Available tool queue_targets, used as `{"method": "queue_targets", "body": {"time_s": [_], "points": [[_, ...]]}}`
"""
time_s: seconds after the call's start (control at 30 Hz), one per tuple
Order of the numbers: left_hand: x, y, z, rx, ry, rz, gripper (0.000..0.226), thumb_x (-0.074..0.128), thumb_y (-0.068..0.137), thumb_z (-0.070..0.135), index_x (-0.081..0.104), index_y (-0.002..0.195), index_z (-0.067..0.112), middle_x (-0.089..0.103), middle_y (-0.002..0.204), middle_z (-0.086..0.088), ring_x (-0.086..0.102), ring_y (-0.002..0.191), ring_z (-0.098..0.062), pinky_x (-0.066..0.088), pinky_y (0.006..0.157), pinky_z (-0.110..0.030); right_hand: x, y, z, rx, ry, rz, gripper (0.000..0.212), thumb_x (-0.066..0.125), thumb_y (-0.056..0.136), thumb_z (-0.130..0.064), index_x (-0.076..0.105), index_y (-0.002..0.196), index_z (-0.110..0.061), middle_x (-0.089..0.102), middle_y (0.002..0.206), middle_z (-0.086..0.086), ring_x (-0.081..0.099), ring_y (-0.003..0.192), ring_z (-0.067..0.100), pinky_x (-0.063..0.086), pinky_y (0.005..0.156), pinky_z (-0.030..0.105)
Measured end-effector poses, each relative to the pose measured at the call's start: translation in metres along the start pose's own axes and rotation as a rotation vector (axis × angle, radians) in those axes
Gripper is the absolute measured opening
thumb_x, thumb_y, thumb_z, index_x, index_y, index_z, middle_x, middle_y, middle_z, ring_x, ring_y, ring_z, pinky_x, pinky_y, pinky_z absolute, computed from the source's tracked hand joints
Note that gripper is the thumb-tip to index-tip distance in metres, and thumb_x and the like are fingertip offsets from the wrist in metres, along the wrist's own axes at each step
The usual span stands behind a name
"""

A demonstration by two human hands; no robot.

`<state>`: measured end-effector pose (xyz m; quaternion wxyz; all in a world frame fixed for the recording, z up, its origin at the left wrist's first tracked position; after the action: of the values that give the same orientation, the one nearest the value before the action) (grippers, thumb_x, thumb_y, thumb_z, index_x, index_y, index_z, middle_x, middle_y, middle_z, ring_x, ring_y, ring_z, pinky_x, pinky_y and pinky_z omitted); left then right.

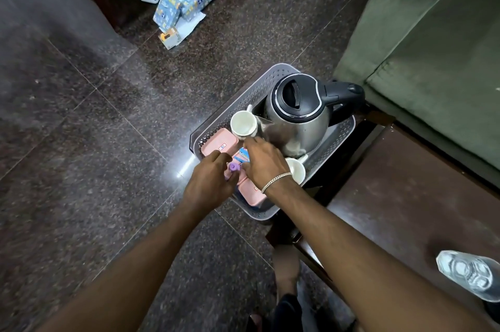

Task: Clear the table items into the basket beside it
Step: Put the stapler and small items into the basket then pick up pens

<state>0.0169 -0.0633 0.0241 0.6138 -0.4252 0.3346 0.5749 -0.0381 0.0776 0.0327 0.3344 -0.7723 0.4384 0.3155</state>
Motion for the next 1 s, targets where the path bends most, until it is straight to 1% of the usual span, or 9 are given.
{"method": "queue_targets", "body": {"time_s": [0.17,0.33,0.4,0.47,0.53,0.6,0.73,0.87,1.0], "points": [[-0.014,-0.007,0.009,0.076,-0.058,0.047,0.032,0.076,0.088,0.022,0.066,0.114,0.006,0.064,0.109,-0.013,0.066,0.088,-0.034,0.056,0.071,-0.042,-0.015,-0.022,-0.005,-0.078,0.004,0.130,0.037,0.076,0.084,-0.018,0.060,0.116,-0.008,0.063,0.114,0.013,0.064,0.102,0.038,0.051,0.082,0.042],[-0.020,-0.013,0.043,0.257,-0.076,-0.030,0.040,0.080,0.084,0.016,0.063,0.121,0.013,0.061,0.111,-0.003,0.064,0.086,-0.023,0.037,0.073,-0.016,-0.037,-0.069,0.015,-0.067,0.120,0.269,0.040,0.076,0.082,-0.020,0.063,0.118,-0.010,0.064,0.110,0.011,0.063,0.100,0.034,0.055,0.084,0.042],[-0.017,-0.015,0.062,0.362,-0.068,-0.099,0.041,0.079,0.084,0.017,0.062,0.121,0.013,0.059,0.114,-0.004,0.061,0.092,-0.024,0.045,0.079,-0.022,-0.041,-0.093,0.034,-0.030,0.160,0.290,0.040,0.075,0.084,-0.022,0.063,0.120,-0.009,0.065,0.113,0.010,0.063,0.105,0.033,0.054,0.090,0.042],[-0.009,-0.019,0.086,0.419,-0.058,-0.167,0.043,0.076,0.086,0.022,0.063,0.125,0.010,0.060,0.116,-0.008,0.062,0.096,-0.028,0.055,0.081,-0.036,-0.044,-0.121,0.057,0.022,0.204,0.320,0.038,0.076,0.084,-0.022,0.064,0.119,-0.009,0.065,0.113,0.007,0.063,0.105,0.030,0.053,0.092,0.040],[0.001,-0.023,0.110,0.452,-0.033,-0.219,0.045,0.074,0.087,0.025,0.062,0.128,0.009,0.061,0.120,-0.011,0.064,0.101,-0.034,0.057,0.085,-0.043,-0.045,-0.147,0.079,0.075,0.230,0.322,0.039,0.077,0.086,-0.023,0.064,0.121,-0.011,0.064,0.115,0.005,0.063,0.106,0.027,0.054,0.091,0.040],[0.014,-0.027,0.135,0.495,0.005,-0.261,0.048,0.075,0.087,0.028,0.061,0.130,0.012,0.060,0.125,-0.009,0.064,0.108,-0.033,0.055,0.089,-0.041,-0.047,-0.174,0.100,0.129,0.246,0.323,0.040,0.077,0.087,-0.024,0.064,0.123,-0.012,0.064,0.118,0.003,0.064,0.107,0.025,0.055,0.091,0.041],[0.051,-0.045,0.196,0.593,0.007,-0.321,0.054,0.076,0.088,0.034,0.058,0.136,0.018,0.058,0.125,-0.001,0.063,0.106,-0.021,0.046,0.087,-0.023,-0.053,-0.231,0.147,0.231,0.228,0.356,0.042,0.076,0.088,-0.027,0.063,0.125,-0.014,0.063,0.122,0.002,0.063,0.111,0.025,0.055,0.091,0.038],[0.098,-0.072,0.261,0.695,0.013,-0.417,0.054,0.074,0.091,0.034,0.056,0.138,0.016,0.057,0.126,-0.002,0.065,0.103,-0.023,0.056,0.083,-0.036,-0.058,-0.303,0.198,0.373,0.252,0.404,0.043,0.074,0.089,-0.031,0.062,0.127,-0.017,0.063,0.124,-0.001,0.063,0.111,0.024,0.054,0.093,0.039],[0.153,-0.109,0.327,0.803,0.023,-0.492,0.053,0.075,0.090,0.031,0.060,0.136,0.010,0.059,0.121,-0.005,0.066,0.101,-0.023,0.053,0.083,-0.031,-0.064,-0.383,0.255,0.503,0.252,0.457,0.043,0.076,0.088,-0.030,0.064,0.126,-0.015,0.065,0.122,0.001,0.065,0.109,0.023,0.054,0.093,0.037]]}}
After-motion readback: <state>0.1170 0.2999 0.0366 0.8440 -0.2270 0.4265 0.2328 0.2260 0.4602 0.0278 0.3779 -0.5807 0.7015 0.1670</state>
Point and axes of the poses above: each hand's wrist, its own y-axis towards the middle knuckle, its own x-axis out of the palm, z = x × y, the point moved 3 cm from there along y, towards the middle knuckle
